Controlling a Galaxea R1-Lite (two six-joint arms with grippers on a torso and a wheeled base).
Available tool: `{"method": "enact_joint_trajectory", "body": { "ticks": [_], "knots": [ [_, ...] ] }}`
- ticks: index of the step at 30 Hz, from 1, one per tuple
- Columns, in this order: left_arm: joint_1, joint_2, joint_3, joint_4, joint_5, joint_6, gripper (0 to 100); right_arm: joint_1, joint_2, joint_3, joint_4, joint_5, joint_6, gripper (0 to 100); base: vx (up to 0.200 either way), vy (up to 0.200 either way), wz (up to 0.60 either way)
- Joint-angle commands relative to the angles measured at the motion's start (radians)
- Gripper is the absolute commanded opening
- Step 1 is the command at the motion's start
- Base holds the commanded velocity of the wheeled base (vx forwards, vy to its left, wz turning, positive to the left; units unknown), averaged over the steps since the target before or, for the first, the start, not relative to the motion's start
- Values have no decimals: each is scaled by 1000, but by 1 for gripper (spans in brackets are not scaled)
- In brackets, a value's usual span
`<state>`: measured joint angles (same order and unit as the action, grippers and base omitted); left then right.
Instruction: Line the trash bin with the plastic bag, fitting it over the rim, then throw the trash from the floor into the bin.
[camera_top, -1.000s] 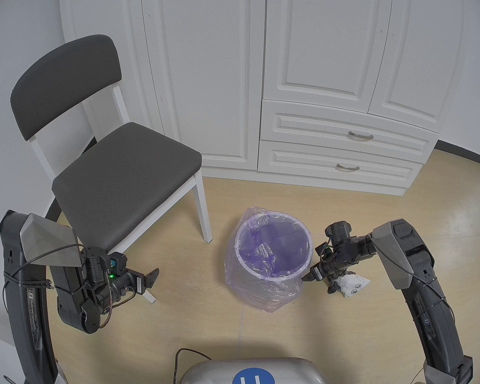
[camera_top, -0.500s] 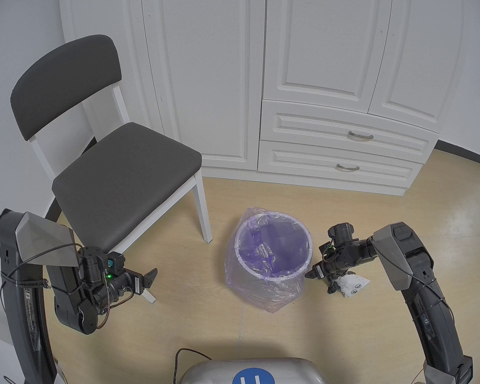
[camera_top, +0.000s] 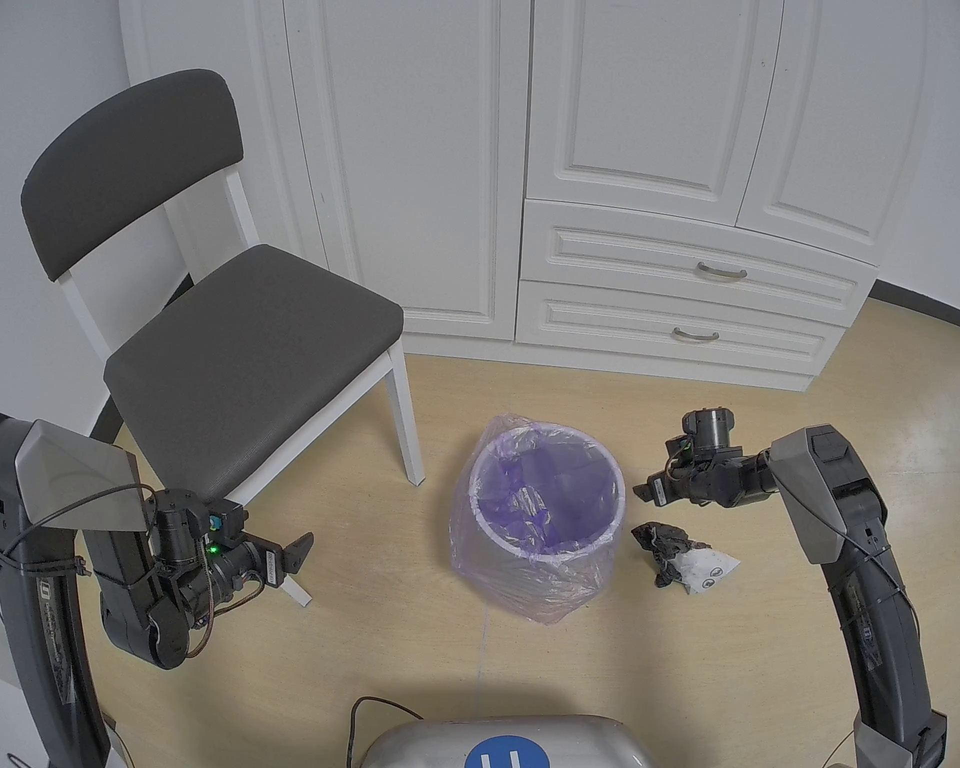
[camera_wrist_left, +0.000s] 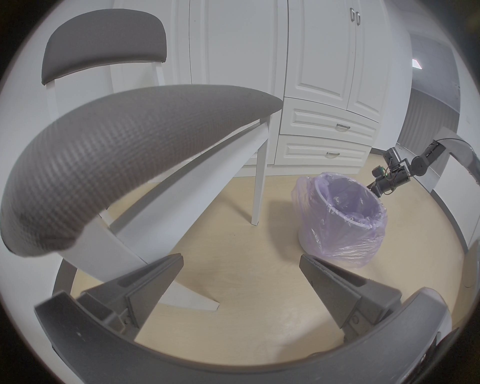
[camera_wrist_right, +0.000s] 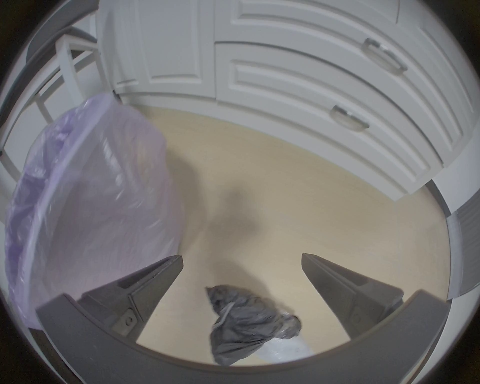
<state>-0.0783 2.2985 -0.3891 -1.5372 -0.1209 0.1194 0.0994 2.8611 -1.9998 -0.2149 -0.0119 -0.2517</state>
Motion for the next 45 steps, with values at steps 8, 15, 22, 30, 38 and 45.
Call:
{"method": "enact_joint_trajectory", "body": {
  "ticks": [8,15,22,30,38,45],
  "knots": [
    [-1,-40,26,-1,1,0,100,36,67,0,-63,105,42,100,0,0,0],
    [2,-37,36,-1,1,0,100,39,109,0,-8,116,23,100,0,0,0],
    [2,-44,53,-1,1,0,100,28,109,0,23,70,-40,100,0,0,0],
    [0,-70,53,-1,3,0,100,22,-115,134,-8,-105,-110,100,0,0,0],
    [-3,-119,108,0,7,0,100,40,-493,615,-172,144,-208,100,0,0,0],
    [12,-129,141,-1,10,2,100,69,-534,743,-164,354,-242,100,0,0,0]
  ]
}}
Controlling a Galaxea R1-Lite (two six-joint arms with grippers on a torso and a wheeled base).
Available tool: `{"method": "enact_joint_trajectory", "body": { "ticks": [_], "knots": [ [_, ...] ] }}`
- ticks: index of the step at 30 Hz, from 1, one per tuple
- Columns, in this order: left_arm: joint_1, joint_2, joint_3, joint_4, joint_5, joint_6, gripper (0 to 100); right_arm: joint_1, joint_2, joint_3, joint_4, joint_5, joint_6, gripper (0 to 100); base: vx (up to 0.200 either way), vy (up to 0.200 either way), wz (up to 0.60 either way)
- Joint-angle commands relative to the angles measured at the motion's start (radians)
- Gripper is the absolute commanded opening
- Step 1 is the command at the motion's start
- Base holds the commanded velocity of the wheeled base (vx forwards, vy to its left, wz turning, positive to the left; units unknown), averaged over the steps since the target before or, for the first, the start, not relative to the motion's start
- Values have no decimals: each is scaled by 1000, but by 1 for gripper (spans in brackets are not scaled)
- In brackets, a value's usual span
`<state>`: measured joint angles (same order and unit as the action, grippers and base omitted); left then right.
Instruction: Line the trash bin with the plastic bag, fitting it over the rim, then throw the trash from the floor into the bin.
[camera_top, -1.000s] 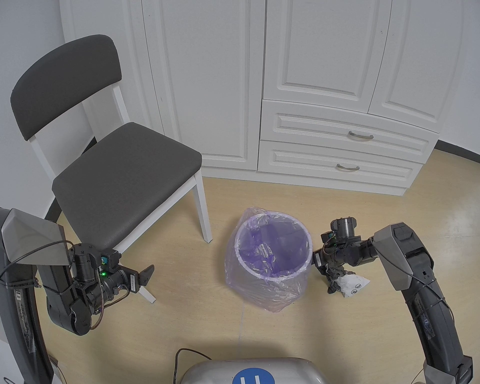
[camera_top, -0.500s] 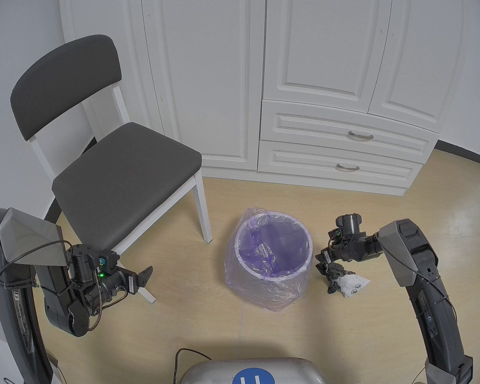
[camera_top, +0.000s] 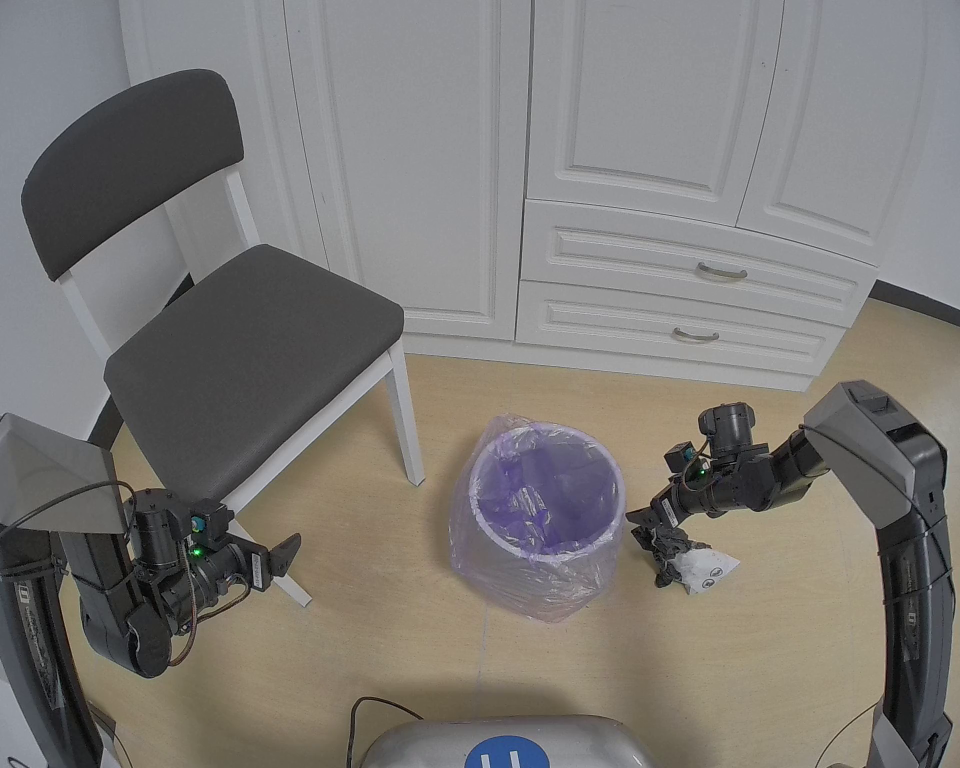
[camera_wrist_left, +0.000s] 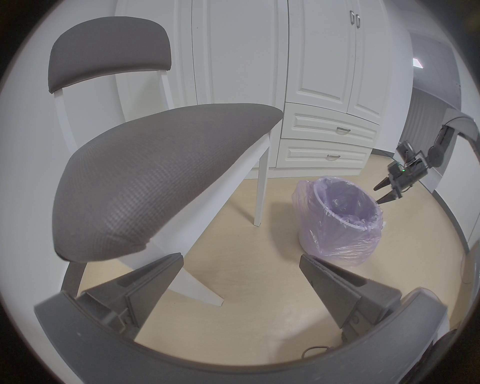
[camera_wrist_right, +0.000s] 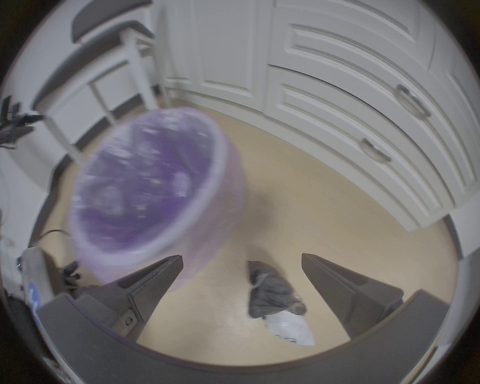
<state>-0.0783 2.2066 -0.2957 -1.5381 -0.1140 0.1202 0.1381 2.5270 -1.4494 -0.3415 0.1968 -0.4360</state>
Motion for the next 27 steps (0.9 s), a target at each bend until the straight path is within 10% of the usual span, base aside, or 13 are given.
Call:
{"method": "enact_joint_trajectory", "body": {
  "ticks": [1,13,27],
  "knots": [
    [17,-39,52,0,4,1,100,34,-197,195,-33,148,-69,100,0,0,0],
    [22,-56,64,1,2,-2,100,98,-50,147,105,133,-179,100,0,0,0],
    [20,-68,67,0,2,-4,100,163,116,-154,220,-51,-43,100,0,0,0]
  ]
}}
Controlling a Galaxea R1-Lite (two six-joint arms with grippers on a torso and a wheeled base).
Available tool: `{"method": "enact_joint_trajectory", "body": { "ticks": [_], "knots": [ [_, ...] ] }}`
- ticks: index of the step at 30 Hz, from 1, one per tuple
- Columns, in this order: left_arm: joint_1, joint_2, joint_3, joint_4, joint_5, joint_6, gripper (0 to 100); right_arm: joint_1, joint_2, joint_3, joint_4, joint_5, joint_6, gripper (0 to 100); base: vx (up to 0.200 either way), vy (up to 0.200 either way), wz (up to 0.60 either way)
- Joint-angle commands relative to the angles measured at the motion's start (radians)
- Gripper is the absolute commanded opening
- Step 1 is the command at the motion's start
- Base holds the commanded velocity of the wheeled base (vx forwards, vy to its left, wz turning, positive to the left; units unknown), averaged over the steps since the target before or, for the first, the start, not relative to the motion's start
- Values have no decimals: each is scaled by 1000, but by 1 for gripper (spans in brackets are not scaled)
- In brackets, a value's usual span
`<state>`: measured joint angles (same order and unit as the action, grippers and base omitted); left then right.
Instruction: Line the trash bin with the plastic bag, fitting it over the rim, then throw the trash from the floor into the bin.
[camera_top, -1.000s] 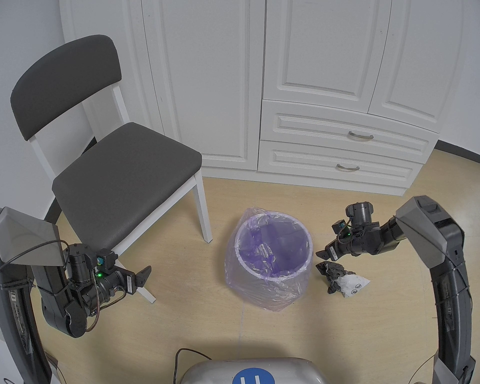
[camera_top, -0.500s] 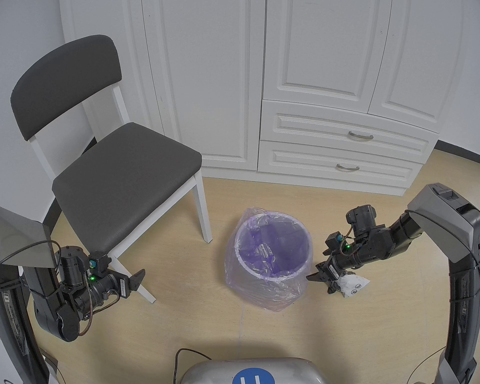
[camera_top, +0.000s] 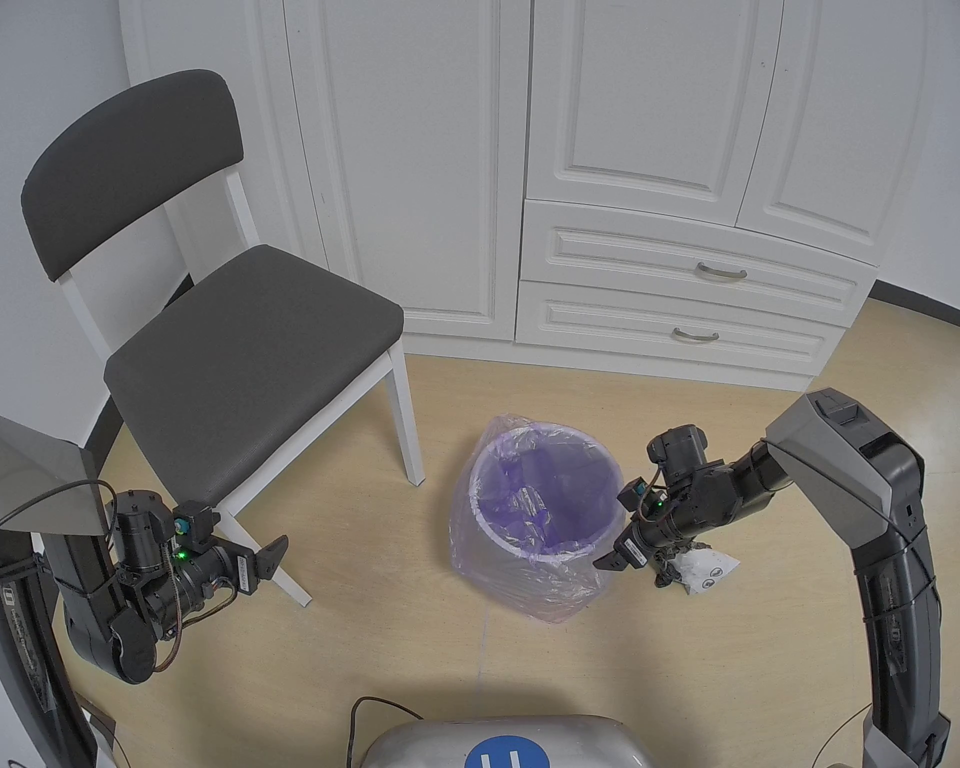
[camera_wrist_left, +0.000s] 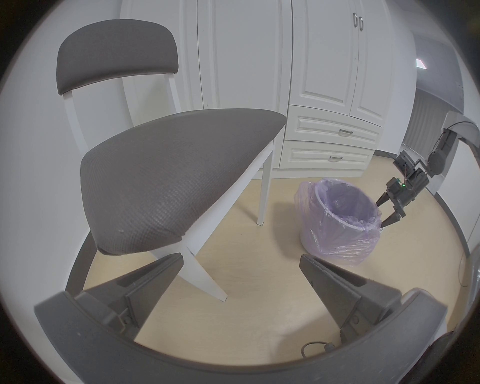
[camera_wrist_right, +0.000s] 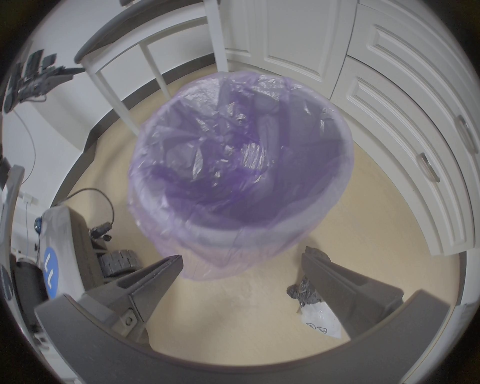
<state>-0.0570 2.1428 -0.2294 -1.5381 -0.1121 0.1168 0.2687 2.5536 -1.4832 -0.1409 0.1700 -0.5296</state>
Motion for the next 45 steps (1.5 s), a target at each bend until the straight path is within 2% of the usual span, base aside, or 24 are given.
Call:
{"method": "enact_joint_trajectory", "body": {
  "ticks": [1,2,9,15,19,28,31,34,40,45],
  "knots": [
    [0,-6,1,0,0,0,100,33,92,-126,20,-26,53,100,0,0,0],
    [0,-15,1,0,0,0,100,35,126,-198,26,-53,69,100,0,0,0],
    [11,-60,15,1,-1,-2,100,-11,189,-385,172,-66,77,100,0,0,0],
    [6,-80,35,1,-3,-3,100,-60,290,-509,184,-70,63,100,0,0,0],
    [3,-81,38,0,-3,-3,100,-82,366,-517,181,-89,68,100,0,0,0],
    [5,-84,54,0,-1,-6,100,-85,379,-517,178,-81,71,100,0,0,0],
    [6,-96,56,1,-3,-8,100,-88,375,-517,145,-81,89,100,0,0,0],
    [3,-118,64,1,-3,-36,100,-91,347,-517,109,-79,143,100,0,0,0],
    [5,-127,84,0,-3,-39,100,-121,263,-490,116,-81,120,100,0,0,0],
    [0,-133,85,1,-3,-39,100,-132,289,-517,106,-92,135,100,0,0,0]
  ]
}}
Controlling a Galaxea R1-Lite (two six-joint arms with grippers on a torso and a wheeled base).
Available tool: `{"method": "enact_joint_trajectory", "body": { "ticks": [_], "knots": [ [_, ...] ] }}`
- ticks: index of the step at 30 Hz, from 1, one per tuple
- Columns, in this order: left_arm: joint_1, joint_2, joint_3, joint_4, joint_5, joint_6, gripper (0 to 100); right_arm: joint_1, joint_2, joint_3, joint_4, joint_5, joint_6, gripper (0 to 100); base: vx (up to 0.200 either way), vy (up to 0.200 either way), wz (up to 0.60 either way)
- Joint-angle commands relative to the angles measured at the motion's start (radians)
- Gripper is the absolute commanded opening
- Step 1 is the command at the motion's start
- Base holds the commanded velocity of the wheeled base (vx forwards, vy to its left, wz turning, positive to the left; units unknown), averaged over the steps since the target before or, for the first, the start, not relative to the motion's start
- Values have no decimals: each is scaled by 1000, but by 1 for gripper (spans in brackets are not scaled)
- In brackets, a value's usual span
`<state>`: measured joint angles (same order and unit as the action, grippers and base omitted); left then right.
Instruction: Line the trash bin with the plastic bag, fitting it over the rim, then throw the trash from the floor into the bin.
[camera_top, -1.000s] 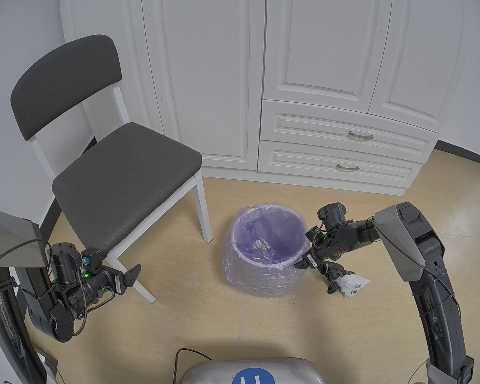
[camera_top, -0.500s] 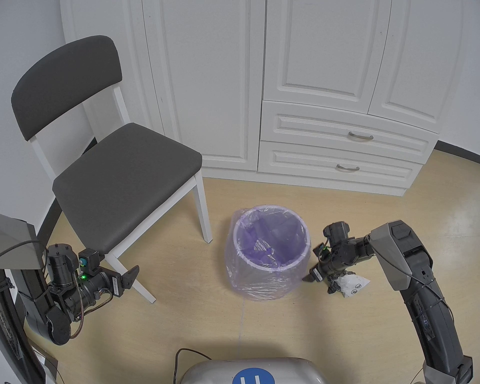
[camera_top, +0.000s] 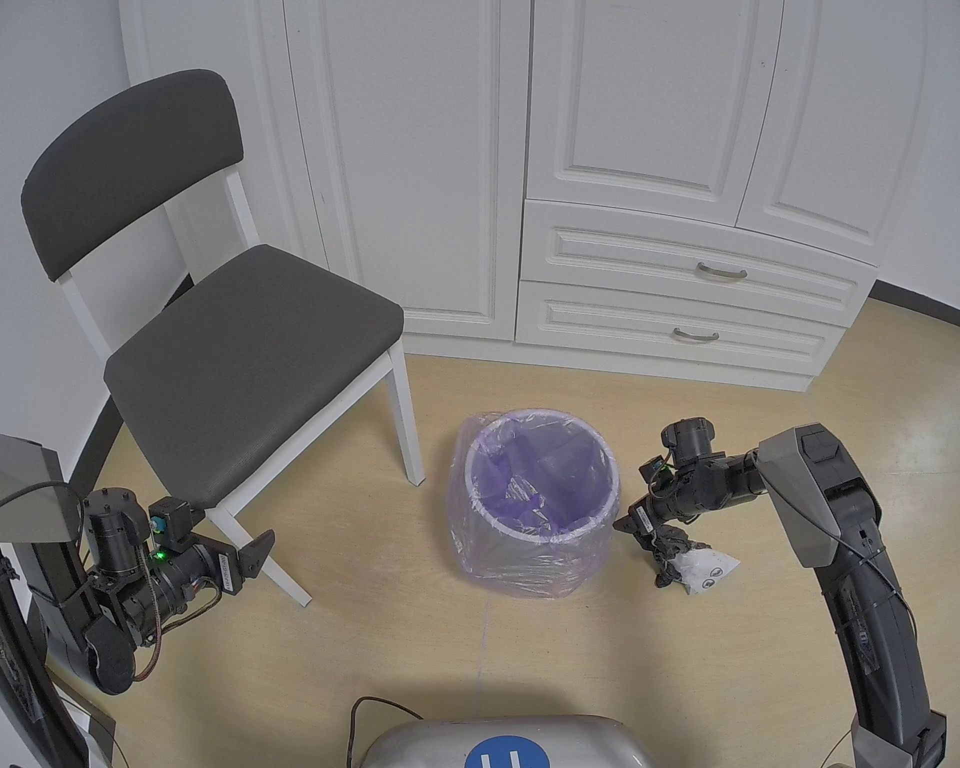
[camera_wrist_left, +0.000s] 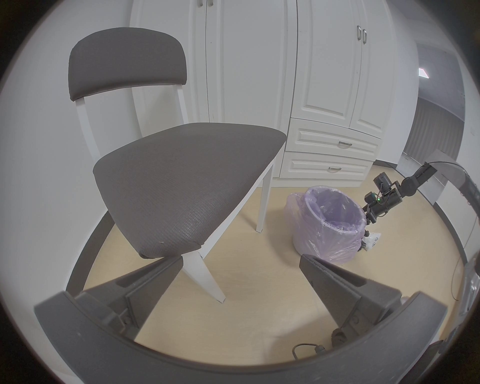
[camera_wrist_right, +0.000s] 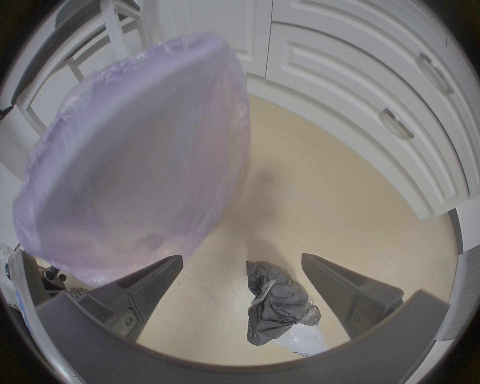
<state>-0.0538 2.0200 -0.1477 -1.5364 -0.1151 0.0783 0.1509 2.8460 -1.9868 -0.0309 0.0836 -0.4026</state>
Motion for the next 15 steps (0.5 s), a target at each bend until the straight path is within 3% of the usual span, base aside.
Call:
{"method": "enact_joint_trajectory", "body": {
  "ticks": [1,3,6,8,10,15],
  "knots": [
    [-3,-15,5,-1,0,0,100,-22,-2,-13,-4,-10,11,100,0,0,0],
    [-3,-17,5,-1,0,0,100,-25,-2,-13,-6,-13,11,100,0,0,0],
    [-1,-23,7,-1,2,0,100,-25,3,-13,-37,-85,11,100,0,0,0],
    [-1,-23,7,-1,2,0,100,-17,26,-13,-67,-97,10,100,0,0,0],
    [-3,-24,10,-1,2,0,100,-2,61,-13,-83,-81,11,100,0,0,0],
    [-4,-38,36,-1,2,-2,100,21,113,-13,-77,34,45,100,0,0,0]
  ]
}}
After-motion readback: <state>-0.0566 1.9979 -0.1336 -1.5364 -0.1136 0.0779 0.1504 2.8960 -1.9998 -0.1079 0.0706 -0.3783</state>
